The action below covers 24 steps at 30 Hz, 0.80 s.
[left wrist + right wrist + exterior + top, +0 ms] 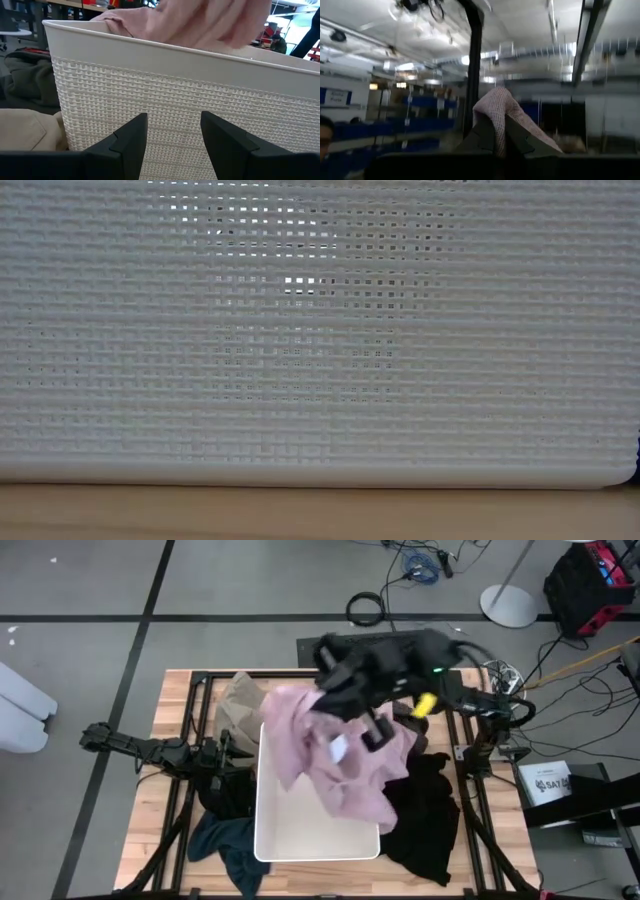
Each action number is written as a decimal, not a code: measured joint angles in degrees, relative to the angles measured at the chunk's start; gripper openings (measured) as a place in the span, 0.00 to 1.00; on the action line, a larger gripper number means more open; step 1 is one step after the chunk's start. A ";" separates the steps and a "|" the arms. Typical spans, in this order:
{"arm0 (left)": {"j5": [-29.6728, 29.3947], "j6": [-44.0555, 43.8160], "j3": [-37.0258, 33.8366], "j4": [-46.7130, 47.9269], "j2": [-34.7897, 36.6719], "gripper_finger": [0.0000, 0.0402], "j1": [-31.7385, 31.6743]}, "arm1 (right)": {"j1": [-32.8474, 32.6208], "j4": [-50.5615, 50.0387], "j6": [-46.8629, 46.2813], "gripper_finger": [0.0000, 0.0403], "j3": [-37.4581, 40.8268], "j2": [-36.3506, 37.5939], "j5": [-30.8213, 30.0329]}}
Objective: Sort clothes
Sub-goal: Put the pink shirt into the white laundry bin
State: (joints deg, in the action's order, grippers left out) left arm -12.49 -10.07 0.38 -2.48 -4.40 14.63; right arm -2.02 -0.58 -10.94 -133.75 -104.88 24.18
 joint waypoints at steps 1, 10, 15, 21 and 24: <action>0.02 -0.10 0.01 0.02 0.00 0.48 0.00 | 0.03 -4.30 -0.02 0.00 0.00 0.00 0.00; 0.08 -0.14 0.00 0.02 -0.07 0.48 0.02 | 0.32 -45.86 -0.47 0.00 0.19 0.20 -0.97; 0.06 -0.11 0.00 0.02 -0.07 0.48 0.00 | -0.72 -60.60 -2.33 0.00 2.41 -0.16 -1.93; -0.13 -0.03 0.02 0.00 -0.07 0.48 0.01 | -2.37 -62.59 -4.89 0.00 7.55 -0.22 -2.01; -0.27 0.13 0.00 -0.02 -0.07 0.48 0.02 | -2.73 -62.63 -4.96 0.00 9.54 -0.22 -1.94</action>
State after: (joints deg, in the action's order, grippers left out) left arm -12.76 -9.93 0.38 -2.50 -4.47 14.65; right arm -4.75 -63.21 -15.90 -124.21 -105.10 22.25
